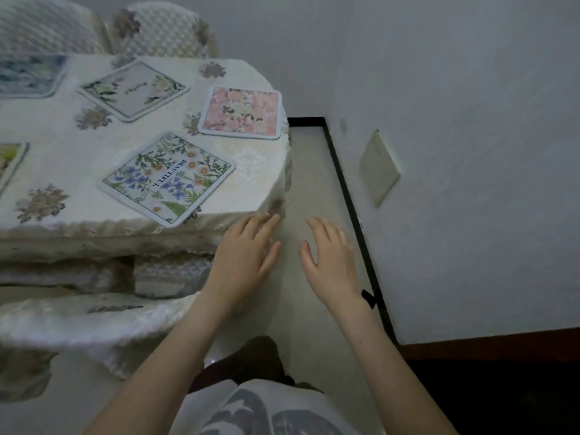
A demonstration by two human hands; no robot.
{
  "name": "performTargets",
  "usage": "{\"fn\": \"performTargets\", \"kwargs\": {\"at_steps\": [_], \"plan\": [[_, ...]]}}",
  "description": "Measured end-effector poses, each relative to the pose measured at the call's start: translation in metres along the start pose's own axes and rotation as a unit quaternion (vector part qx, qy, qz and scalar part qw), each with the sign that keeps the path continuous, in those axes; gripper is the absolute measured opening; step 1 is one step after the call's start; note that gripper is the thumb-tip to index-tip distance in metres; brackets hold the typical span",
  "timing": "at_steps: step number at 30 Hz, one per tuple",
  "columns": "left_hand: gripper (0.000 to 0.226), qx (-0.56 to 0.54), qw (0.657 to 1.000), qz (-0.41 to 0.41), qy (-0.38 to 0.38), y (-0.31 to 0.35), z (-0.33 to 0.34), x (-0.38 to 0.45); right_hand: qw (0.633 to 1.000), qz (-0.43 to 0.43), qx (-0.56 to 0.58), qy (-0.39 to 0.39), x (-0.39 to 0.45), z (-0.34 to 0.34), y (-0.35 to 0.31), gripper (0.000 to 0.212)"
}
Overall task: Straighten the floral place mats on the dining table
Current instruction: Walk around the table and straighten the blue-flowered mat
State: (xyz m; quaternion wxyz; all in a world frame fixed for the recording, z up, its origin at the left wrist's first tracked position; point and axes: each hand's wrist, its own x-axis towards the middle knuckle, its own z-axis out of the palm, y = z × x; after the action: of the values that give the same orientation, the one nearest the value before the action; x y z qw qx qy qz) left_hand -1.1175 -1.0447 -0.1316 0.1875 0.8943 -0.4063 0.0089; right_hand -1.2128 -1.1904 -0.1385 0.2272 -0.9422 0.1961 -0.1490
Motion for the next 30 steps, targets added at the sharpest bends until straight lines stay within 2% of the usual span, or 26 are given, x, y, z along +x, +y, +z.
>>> {"fn": "performTargets", "kwargs": {"at_steps": [11, 21, 25, 30], "plan": [[0.050, 0.002, 0.988, -0.148, 0.035, -0.048, 0.047, 0.083, 0.988, -0.109, -0.014, -0.105, 0.140, 0.051, 0.045, 0.044], [0.045, 0.033, 0.959, -0.249, 0.127, -0.097, 0.019, 0.196, 0.964, -0.231, 0.021, -0.133, 0.306, 0.069, 0.020, 0.044], [0.045, 0.048, 0.944, -0.299, 0.128, -0.108, 0.018, 0.217, 0.945, -0.285, 0.045, -0.151, 0.351, 0.080, 0.012, 0.043], [0.046, 0.050, 0.908, -0.398, 0.121, -0.114, 0.047, 0.240, 0.904, -0.350, 0.050, -0.238, 0.399, 0.108, 0.022, 0.045]]}}
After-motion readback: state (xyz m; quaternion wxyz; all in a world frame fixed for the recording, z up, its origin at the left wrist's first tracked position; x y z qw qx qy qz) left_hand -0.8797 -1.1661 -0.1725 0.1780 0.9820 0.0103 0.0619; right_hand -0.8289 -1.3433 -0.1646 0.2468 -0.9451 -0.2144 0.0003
